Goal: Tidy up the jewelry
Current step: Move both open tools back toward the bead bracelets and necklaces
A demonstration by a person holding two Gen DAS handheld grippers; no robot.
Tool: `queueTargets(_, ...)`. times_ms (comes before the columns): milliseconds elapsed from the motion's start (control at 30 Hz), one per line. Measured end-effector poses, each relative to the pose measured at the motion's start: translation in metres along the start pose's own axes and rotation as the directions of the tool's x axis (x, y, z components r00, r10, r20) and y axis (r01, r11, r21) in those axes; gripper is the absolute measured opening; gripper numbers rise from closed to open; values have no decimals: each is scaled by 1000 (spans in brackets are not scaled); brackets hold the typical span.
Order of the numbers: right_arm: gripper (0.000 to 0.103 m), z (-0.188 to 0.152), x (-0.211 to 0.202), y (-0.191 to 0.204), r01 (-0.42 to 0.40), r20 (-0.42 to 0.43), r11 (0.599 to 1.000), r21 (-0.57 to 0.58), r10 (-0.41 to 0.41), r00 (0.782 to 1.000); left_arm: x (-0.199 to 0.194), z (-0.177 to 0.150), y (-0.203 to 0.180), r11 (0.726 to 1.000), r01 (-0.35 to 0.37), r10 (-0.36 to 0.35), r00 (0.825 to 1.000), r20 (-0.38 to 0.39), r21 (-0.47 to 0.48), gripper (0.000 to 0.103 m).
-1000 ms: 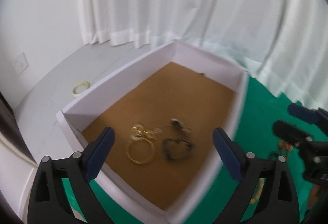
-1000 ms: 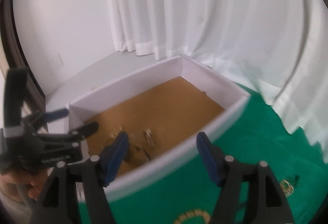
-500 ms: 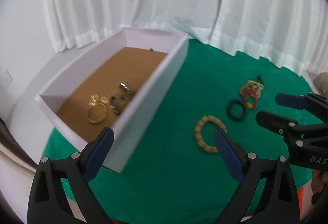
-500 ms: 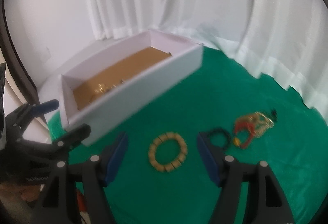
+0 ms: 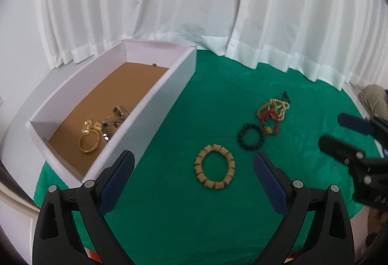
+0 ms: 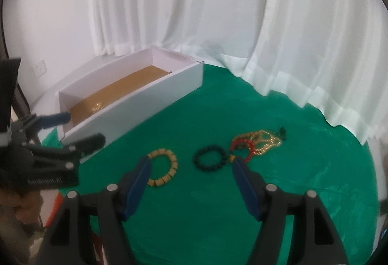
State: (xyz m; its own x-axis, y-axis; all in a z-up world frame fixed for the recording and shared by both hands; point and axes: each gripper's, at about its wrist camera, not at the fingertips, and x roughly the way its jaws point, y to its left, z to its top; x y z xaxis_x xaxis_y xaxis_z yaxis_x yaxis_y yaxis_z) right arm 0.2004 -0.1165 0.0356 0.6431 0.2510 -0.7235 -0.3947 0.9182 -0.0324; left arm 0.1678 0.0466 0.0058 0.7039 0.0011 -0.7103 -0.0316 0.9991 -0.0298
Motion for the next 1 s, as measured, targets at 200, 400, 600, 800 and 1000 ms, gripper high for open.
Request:
queueTargets(200, 70, -7, -2, -18, 4, 9, 999, 32, -5, 1000, 11, -1, -8, 999, 33, -33, 999, -31, 1, 98)
queueTargets(400, 70, -8, -2, -54, 13, 14, 993, 114, -15, 1000, 11, 13, -6, 999, 54, -54, 998, -37, 6, 98)
queueTargets(600, 70, 0, -11, -86, 51, 37, 982, 184, -59, 998, 18, 27, 2, 998, 60, -61, 997, -42, -26, 98)
queueTargets(800, 70, -2, -10, -106, 50, 23, 974, 223, -57, 998, 37, 26, 2, 998, 64, -66, 993, -97, -19, 98)
queueTargets(1000, 70, -11, 8, -114, 24, -19, 968, 249, -20, 1000, 57, 13, -2, 998, 55, -52, 987, -149, 15, 98)
